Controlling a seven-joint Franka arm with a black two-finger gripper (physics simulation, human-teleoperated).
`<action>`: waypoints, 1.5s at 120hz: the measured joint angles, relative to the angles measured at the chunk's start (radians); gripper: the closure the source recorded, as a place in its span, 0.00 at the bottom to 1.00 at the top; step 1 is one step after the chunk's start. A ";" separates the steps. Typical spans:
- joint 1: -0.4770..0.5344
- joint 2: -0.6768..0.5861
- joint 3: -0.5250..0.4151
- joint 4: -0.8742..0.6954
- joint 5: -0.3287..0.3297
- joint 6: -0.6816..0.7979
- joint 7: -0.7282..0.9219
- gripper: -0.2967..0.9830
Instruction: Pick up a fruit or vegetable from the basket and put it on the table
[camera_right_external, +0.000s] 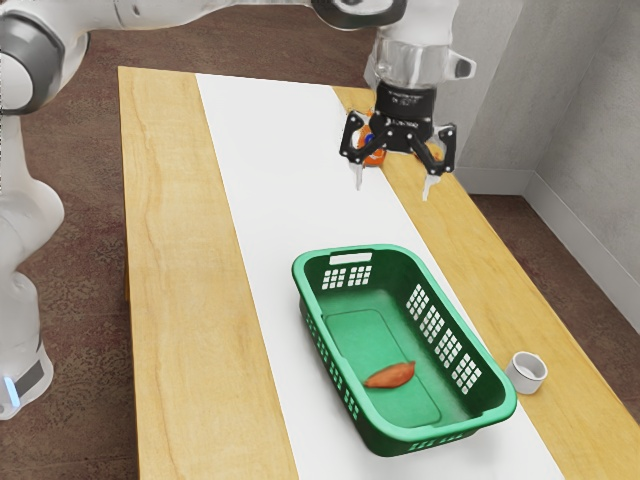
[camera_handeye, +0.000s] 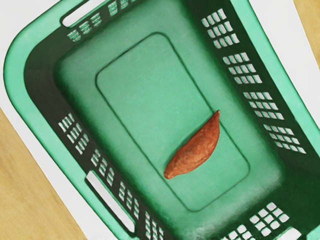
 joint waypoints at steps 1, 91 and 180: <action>0.001 0.004 -0.003 0.000 -0.002 0.002 0.011 0.23; -0.096 0.195 -0.032 -0.208 -0.008 0.291 0.720 0.25; -0.069 0.268 -0.030 -0.290 -0.048 0.440 0.946 0.34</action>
